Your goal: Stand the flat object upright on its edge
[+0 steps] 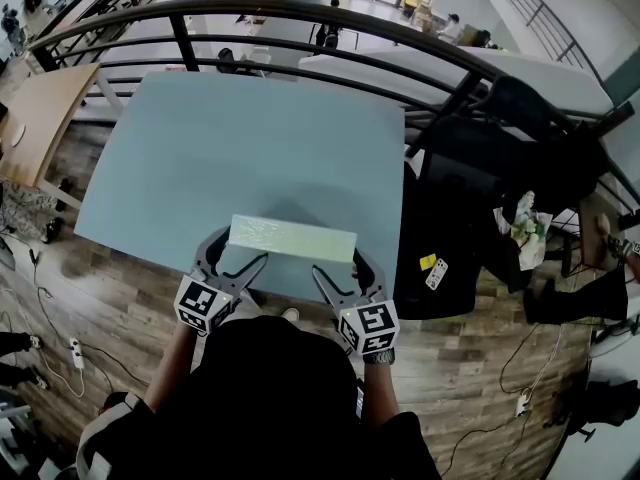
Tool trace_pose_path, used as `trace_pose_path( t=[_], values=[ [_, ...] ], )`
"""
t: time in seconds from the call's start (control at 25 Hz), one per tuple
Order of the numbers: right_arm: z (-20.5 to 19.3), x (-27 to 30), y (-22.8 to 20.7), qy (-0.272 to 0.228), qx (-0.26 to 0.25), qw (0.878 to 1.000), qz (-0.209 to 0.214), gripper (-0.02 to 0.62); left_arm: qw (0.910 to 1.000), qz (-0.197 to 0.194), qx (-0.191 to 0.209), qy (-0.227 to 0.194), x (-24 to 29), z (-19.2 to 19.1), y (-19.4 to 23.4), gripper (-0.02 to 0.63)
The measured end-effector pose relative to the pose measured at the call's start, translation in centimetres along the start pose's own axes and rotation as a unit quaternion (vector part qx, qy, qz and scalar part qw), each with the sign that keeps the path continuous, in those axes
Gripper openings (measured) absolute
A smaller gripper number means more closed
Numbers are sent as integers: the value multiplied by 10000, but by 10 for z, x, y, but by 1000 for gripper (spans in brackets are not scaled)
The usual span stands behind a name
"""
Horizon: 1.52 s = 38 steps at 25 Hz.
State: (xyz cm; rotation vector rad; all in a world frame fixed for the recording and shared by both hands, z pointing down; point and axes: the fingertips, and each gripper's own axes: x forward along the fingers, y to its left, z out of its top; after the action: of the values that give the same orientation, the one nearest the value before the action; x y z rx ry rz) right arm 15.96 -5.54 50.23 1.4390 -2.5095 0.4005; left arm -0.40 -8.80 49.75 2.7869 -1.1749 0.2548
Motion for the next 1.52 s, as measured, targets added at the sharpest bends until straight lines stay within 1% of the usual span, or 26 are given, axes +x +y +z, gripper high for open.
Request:
trace_pose_path(
  t=[0.96, 1.52],
  values=[
    [7, 3, 5, -13, -66, 10000, -10, 348, 10000, 49, 5, -5, 0, 3, 8, 357],
    [6, 4, 5, -36, 24, 10000, -74, 348, 10000, 12, 65, 39, 2, 3, 10, 357]
  ],
)
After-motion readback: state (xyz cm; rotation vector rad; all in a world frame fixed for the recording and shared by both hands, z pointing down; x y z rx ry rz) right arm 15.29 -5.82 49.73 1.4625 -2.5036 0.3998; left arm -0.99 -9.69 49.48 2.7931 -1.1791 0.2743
